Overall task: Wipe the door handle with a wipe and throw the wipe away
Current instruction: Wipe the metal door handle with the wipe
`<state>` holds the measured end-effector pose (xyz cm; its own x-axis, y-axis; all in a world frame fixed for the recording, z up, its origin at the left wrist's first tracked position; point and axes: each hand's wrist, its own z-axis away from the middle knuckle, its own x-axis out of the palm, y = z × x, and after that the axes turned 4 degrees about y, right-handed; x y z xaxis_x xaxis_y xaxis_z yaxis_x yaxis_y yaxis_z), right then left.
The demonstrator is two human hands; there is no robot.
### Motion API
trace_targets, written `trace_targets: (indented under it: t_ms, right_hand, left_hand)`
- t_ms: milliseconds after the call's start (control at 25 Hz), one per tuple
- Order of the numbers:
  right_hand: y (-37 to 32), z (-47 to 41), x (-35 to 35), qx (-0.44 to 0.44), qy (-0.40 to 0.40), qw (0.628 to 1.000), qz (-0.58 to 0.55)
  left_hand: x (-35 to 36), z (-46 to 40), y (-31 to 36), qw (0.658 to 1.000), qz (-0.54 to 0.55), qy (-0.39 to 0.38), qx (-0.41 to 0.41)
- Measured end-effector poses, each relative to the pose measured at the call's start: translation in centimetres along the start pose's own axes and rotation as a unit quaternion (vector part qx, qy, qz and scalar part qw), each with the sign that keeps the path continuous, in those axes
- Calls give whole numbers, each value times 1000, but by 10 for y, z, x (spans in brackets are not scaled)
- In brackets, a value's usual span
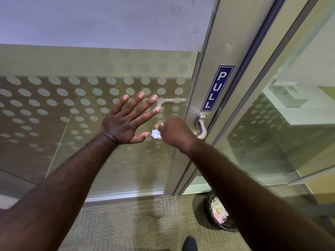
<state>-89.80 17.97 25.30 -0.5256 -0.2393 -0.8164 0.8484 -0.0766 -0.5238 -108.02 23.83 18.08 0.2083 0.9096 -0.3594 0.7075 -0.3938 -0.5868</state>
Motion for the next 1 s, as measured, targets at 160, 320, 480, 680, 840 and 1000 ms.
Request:
trace_targets:
  t_ms: [160, 320, 480, 680, 840, 1000]
  right_hand:
    - [-4, -6, -21, 38, -102, 992, -68]
    - [13, -18, -22, 45, -117, 981, -148]
    - [15, -34, -25, 78, -181, 967, -159]
    - [11, -33, -24, 25, -147, 987, -56]
    - [0, -20, -26, -104, -76, 984, 124]
    - [-6, -10, -9, -190, 38, 961, 195]
  left_hand:
    - [0, 0, 1, 1000, 0, 4, -1]
    - [1, 1, 2, 1000, -12, 2, 2]
    - [3, 1, 3, 1000, -18, -3, 4]
    - [3, 2, 3, 1000, -24, -10, 3]
    - [3, 0, 3, 1000, -28, -8, -1]
    - [2, 0, 4, 999, -31, -6, -3]
